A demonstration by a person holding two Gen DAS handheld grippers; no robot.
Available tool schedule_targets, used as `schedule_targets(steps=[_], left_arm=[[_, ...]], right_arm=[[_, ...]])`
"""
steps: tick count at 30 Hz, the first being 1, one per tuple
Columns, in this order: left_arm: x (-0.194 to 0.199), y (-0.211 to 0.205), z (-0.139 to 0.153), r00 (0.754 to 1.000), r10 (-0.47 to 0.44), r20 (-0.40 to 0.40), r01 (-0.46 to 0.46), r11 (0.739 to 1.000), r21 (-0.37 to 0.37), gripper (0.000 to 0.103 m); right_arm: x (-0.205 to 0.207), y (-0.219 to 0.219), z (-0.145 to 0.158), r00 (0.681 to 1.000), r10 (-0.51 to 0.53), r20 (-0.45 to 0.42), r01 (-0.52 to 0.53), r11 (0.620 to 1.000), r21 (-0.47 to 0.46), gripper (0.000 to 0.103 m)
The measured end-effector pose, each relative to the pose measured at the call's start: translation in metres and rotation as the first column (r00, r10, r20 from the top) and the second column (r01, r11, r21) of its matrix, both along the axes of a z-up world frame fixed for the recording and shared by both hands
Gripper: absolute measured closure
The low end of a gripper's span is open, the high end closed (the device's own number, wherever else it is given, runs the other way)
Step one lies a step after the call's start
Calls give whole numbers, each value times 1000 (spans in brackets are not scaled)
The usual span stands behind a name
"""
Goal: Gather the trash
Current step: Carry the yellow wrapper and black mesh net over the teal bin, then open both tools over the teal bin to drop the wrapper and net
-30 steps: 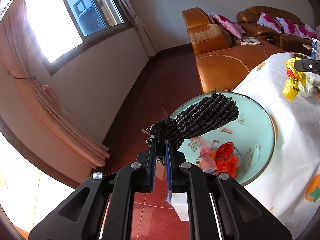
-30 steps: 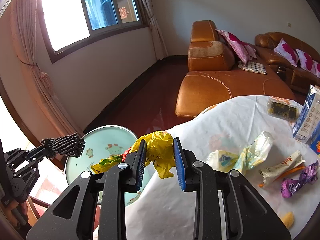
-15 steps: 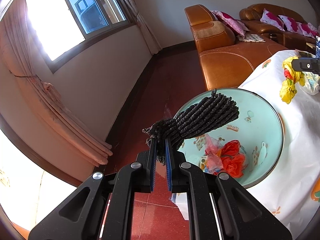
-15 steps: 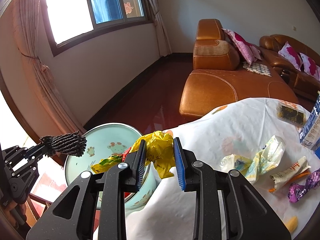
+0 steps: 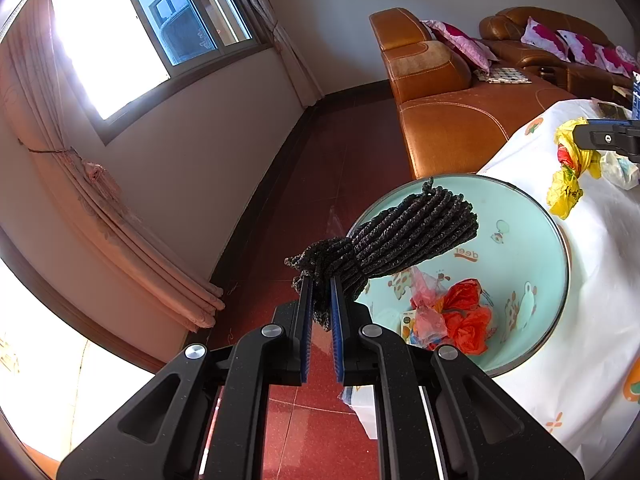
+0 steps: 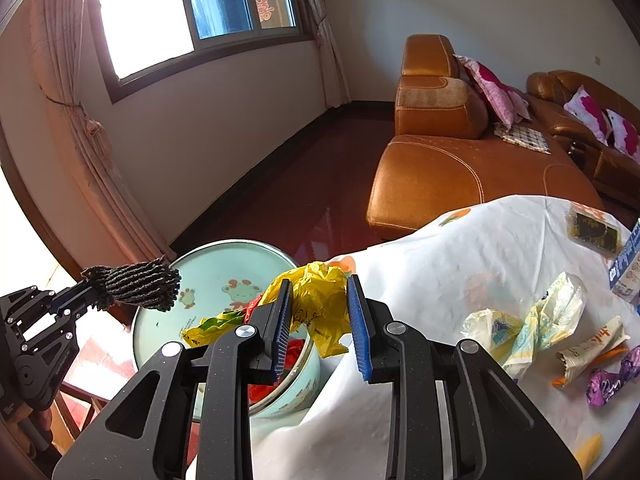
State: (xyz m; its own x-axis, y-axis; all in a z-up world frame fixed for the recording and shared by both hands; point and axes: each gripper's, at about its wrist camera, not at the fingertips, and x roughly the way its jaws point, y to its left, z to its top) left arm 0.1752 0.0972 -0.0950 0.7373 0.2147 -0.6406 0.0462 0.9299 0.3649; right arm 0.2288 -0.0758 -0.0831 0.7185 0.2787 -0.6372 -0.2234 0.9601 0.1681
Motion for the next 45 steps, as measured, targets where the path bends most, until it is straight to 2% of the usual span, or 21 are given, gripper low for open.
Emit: schedule_targets(steps=[31, 34, 35, 38, 42, 45], left_arm=[[-2, 0, 3, 1000, -19, 0, 19, 1000, -13, 94], [-3, -3, 3, 1000, -31, 3, 31, 999, -13, 90], [-4, -4, 3, 999, -32, 4, 32, 999, -13, 89], [-4, -4, 4, 999, -33, 9, 33, 999, -16, 77], [-6, -6, 6, 999, -31, 25, 32, 999, -11, 55], [-7, -8, 6, 999, -32, 31, 33, 999, -8, 46]], right_arm=[[3, 17, -6, 999, 46, -16, -46, 999, 2, 74], [2, 22, -8, 997, 69, -16, -69, 998, -1, 66], [2, 23, -9, 997, 71, -14, -71, 997, -2, 59], [0, 22, -10, 997, 70, -14, -70, 998, 5, 53], [-2, 19, -12, 998, 64, -16, -64, 998, 11, 51], [-4, 15, -13, 998, 52, -20, -51, 999, 15, 48]])
